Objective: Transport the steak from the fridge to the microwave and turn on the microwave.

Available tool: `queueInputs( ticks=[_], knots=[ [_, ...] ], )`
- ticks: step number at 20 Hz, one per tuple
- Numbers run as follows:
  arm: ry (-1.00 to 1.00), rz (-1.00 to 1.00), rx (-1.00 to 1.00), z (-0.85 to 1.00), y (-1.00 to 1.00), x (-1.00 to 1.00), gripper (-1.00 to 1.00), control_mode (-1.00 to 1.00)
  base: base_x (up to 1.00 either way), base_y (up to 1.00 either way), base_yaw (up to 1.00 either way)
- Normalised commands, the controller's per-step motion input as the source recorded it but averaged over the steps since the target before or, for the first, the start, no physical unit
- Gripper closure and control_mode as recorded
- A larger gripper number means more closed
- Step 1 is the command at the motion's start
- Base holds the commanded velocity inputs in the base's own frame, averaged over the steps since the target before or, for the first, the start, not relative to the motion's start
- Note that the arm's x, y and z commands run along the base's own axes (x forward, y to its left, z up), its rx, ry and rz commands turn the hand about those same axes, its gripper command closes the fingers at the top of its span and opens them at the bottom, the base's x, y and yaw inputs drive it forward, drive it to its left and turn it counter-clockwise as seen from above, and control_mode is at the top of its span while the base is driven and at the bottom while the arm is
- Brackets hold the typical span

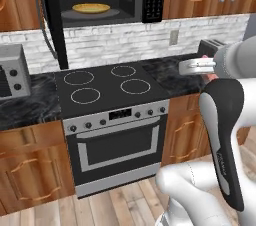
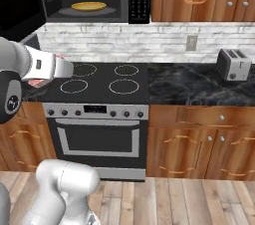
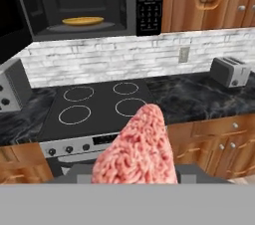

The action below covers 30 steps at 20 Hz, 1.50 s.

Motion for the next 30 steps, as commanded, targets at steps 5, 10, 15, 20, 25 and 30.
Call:
queueInputs(
  ticks=[5,10,15,20,25,30],
  knots=[
    [0.00,0.00,0.00,0.00,0.00,0.00,1.00,1.00,0.12,0.26,0.21],
    [0.00,0.00,0.00,0.00,0.00,0.00,1.00,1.00,0.25,0.07,0.17],
    [0.00,0.00,0.00,0.00,0.00,0.00,1.00,1.00,0.29,0.04,0.19],
    [0.00,0.00,0.00,0.00,0.00,0.00,1.00,1.00,0.34,0.03,0.16],
    [0.00,0.00,0.00,0.00,0.00,0.00,1.00,1.00,0.49,0.00,0.10],
    [0.00,0.00,0.00,0.00,0.00,0.00,1.00,1.00,0.51,0.00,0.06]
  ],
)
